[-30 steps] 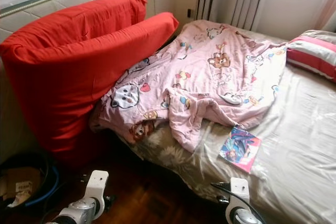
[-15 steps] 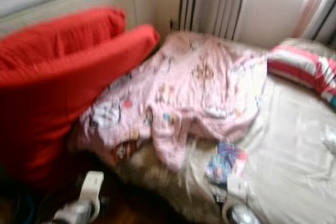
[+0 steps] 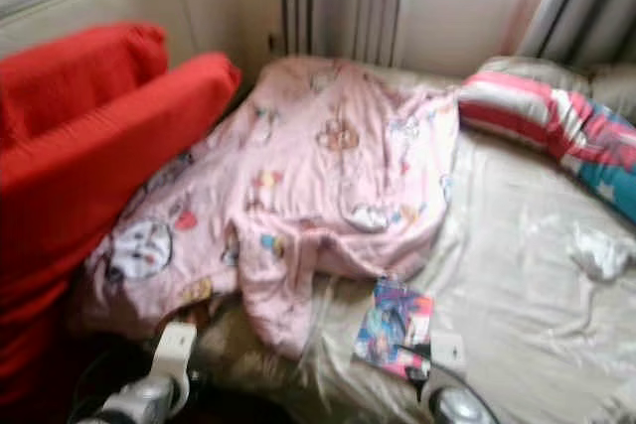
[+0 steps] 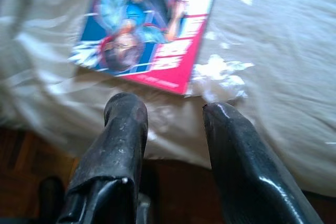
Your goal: Clean up the room
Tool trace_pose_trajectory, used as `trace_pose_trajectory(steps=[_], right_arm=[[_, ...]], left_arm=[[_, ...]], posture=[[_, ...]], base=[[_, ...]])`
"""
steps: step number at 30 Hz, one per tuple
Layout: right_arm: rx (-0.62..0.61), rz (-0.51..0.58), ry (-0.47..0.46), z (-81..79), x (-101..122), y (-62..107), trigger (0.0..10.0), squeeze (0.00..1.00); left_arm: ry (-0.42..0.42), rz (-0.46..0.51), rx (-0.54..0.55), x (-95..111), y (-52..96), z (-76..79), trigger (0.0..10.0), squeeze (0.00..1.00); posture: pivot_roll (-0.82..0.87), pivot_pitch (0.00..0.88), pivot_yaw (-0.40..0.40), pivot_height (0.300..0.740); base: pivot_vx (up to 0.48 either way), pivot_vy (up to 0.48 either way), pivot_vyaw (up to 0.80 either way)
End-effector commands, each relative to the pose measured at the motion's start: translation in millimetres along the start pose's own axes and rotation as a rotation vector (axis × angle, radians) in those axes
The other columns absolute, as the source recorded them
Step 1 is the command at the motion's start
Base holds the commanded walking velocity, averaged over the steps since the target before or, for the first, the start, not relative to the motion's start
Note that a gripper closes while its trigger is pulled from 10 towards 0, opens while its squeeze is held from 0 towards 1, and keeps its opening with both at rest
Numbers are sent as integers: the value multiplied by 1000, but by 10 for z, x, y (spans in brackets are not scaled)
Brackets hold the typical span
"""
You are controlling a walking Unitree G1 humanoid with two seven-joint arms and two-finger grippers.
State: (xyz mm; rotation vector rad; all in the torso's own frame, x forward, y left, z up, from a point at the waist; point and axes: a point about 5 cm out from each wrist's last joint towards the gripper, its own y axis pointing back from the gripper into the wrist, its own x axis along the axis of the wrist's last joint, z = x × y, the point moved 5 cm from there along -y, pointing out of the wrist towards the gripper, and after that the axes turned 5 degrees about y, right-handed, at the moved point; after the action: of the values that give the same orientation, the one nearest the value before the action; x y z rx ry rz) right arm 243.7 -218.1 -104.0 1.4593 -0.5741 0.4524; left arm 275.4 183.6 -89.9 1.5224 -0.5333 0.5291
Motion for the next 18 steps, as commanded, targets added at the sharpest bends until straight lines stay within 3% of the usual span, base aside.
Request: trace_pose_trajectory(steps=[1, 9, 12, 18], right_arm=[[-32, -9, -13, 98, -44, 15, 10000, 0], [-74, 48, -69, 129, 12, 20, 10000, 0], [-92, 117, -88, 148, 96, 32, 10000, 0], [-128, 273, -128, 184, 287, 83, 10000, 0]], left_arm=[[3, -15, -12, -52, -3, 69, 10000, 0], [15, 42, -3, 17, 1, 58, 10000, 0], [35, 105, 3, 92, 9, 54, 10000, 0], [150, 270, 37, 271, 59, 6, 10000, 0]], posture=[[-70, 0, -12, 740], [-70, 0, -10, 740], [-71, 0, -5, 740], [-77, 0, -1, 740]], base=[[0, 0, 0], [0, 0, 0], [0, 0, 0], [0, 0, 0]])
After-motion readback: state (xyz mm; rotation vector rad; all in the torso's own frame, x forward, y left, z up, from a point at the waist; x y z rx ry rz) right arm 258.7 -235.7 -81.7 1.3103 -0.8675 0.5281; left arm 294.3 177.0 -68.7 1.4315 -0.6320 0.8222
